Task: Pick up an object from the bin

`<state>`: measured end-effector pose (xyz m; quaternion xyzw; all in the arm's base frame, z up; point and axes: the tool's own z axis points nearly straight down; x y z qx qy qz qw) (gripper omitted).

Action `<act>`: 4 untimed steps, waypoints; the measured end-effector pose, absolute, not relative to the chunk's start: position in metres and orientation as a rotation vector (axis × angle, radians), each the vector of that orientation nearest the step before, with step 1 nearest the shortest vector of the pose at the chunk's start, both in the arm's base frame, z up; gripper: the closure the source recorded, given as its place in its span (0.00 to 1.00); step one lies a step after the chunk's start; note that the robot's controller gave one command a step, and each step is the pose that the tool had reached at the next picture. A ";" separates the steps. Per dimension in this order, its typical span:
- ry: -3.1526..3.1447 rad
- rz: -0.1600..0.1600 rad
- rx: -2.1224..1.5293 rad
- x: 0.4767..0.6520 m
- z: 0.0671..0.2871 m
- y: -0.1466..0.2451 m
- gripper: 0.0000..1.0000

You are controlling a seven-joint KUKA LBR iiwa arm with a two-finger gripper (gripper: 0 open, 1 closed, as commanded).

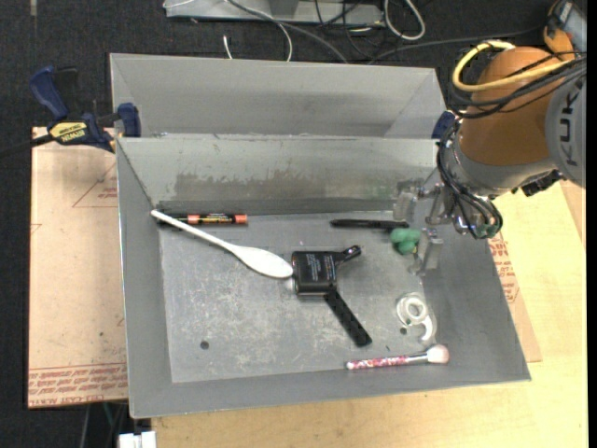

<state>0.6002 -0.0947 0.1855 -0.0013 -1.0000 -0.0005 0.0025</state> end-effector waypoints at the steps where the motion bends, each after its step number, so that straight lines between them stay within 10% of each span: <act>1: -3.144 0.000 0.001 0.601 0.191 -0.094 0.00; 2: -3.131 -0.003 -0.218 0.495 0.068 -0.149 0.00; 3: -3.111 0.005 0.544 0.499 0.145 -0.135 0.00; 4: -3.131 -0.004 -0.259 0.504 0.099 -0.126 0.00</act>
Offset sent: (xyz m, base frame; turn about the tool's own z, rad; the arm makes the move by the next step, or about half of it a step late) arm -0.1040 -0.0530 -0.1155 0.1285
